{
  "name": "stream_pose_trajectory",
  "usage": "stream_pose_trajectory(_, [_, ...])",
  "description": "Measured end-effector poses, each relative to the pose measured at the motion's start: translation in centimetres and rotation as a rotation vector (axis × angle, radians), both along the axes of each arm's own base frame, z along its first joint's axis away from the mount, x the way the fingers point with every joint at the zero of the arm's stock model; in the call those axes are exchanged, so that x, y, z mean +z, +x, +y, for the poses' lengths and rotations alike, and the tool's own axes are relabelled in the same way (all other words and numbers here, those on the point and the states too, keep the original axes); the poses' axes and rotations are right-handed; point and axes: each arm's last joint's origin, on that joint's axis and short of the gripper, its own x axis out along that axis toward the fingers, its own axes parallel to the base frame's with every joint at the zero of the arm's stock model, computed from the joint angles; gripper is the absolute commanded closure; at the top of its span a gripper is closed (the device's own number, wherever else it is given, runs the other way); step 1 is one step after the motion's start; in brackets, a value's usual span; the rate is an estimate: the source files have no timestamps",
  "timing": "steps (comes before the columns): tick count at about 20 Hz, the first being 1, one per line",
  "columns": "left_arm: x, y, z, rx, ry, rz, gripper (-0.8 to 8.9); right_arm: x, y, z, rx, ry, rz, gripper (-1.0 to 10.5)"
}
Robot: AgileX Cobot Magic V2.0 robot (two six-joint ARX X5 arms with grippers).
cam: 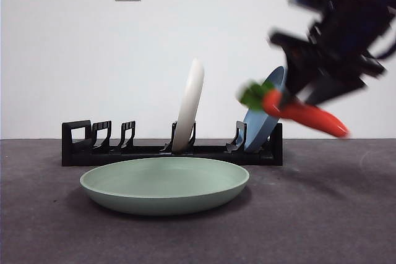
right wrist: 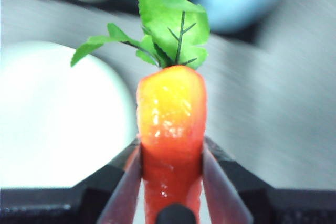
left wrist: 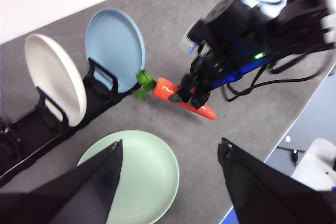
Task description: Take the green plate from the plate rack,put the plate on the table,take the carrot from the table,put the carrot in the plate
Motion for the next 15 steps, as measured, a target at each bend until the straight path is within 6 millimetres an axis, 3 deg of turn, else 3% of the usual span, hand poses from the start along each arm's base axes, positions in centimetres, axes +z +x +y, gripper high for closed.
stream_pose_trajectory(3, [-0.1, 0.0, 0.1, 0.007, 0.017, 0.005, 5.02, 0.2, -1.1, 3.8, 0.092, 0.085, -0.044, 9.6])
stream_pose_trajectory(8, [-0.4, -0.1, 0.3, 0.008, 0.050, 0.022, 5.02, -3.8, -1.3, 9.9, 0.187, 0.146, -0.037, 9.6])
stream_pose_trajectory(11, [-0.6, -0.2, 0.3, 0.008, 0.068, 0.032, 5.02, -7.2, -1.1, 11.6, 0.194, 0.125, 0.015, 9.6])
stream_pose_trajectory(15, [-0.9, -0.2, 0.5, 0.008, 0.097, 0.048, 5.02, -9.5, -0.8, 12.3, 0.162, 0.081, 0.037, 9.6])
